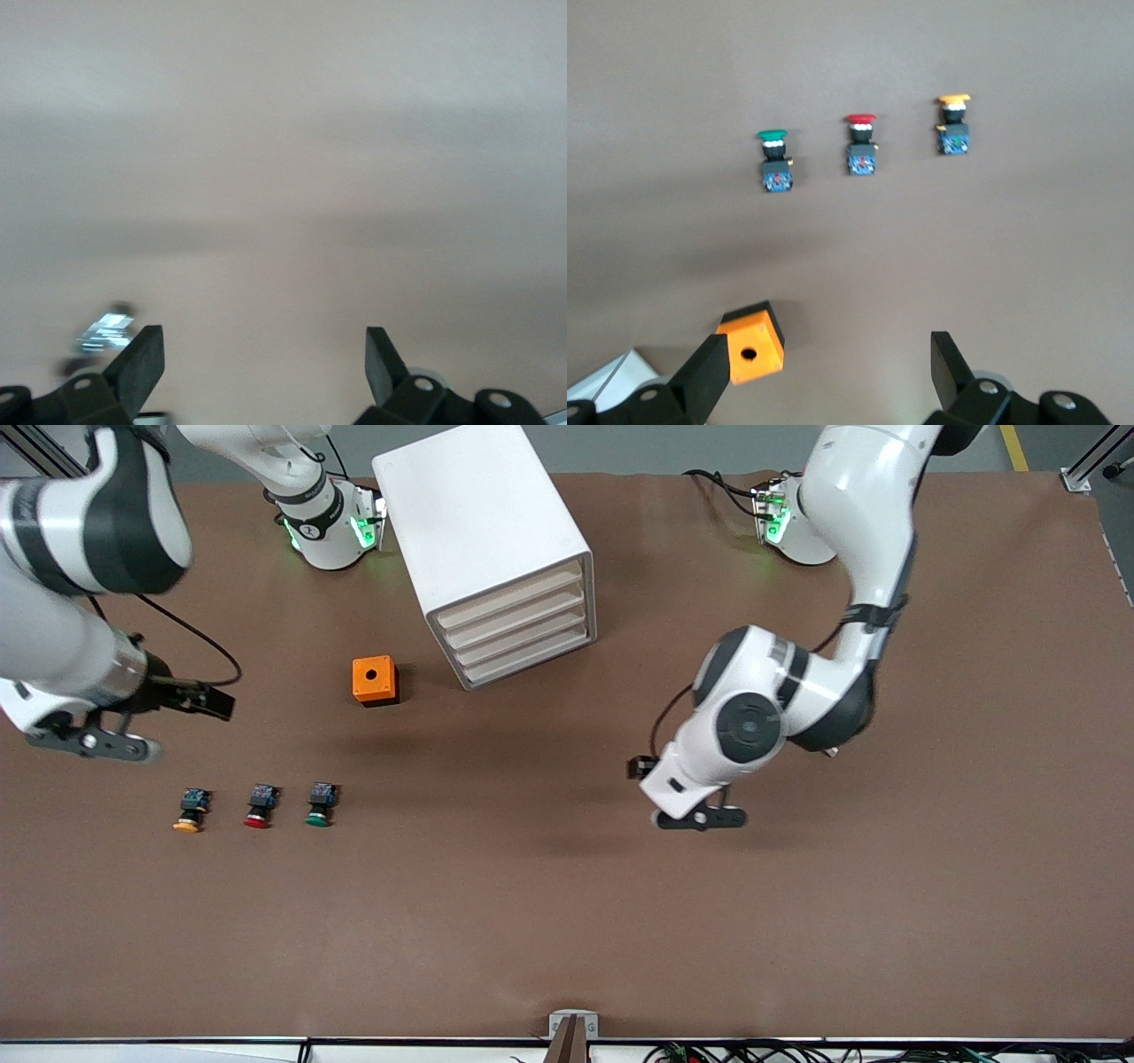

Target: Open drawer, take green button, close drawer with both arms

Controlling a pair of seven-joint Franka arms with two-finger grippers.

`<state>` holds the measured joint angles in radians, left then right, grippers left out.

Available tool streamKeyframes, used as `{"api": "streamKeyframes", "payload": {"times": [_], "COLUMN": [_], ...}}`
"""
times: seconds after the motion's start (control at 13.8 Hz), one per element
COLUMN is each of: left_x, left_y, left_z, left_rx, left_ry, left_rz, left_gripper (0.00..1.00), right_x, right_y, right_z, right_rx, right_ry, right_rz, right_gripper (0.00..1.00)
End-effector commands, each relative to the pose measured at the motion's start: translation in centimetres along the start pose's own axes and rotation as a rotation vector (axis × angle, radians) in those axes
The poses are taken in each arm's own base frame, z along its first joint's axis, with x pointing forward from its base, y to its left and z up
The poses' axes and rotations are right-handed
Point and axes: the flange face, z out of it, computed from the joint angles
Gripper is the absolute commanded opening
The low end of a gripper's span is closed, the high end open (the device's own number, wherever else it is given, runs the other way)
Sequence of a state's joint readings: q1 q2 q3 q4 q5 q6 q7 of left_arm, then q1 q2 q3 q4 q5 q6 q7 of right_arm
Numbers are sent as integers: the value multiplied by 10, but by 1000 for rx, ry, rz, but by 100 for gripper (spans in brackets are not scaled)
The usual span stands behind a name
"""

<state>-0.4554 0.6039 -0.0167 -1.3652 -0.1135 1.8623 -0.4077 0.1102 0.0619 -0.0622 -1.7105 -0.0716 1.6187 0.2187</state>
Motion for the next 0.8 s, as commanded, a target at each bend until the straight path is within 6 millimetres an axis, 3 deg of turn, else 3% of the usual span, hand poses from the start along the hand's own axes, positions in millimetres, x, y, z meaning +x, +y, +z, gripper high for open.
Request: {"api": "streamKeyframes", "payload": {"times": [0.0,0.14,0.29,0.43,0.65,0.72], "left_x": [-2,2,-2,-15,-43,-54], "left_y": [-58,-119,-167,-204,-260,-269], "left_z": [-50,-85,-123,-164,-210,-222], "left_rx": [52,90,90,96,111,108], "left_ry": [-10,-8,9,34,24,17], "left_rz": [90,141,162,183,207,180], "left_gripper": [100,100,100,100,100,100], "right_x": [-21,-29,-36,-39,-42,-42], "right_y": [41,57,74,86,87,87], "right_z": [-23,-49,-75,-89,-114,-116], "right_rx": [79,87,90,92,96,95], "right_ry": [2,28,30,45,101,106], "right_rz": [-11,-3,-20,-32,-49,-49], "right_gripper": [100,100,100,100,100,100]}}
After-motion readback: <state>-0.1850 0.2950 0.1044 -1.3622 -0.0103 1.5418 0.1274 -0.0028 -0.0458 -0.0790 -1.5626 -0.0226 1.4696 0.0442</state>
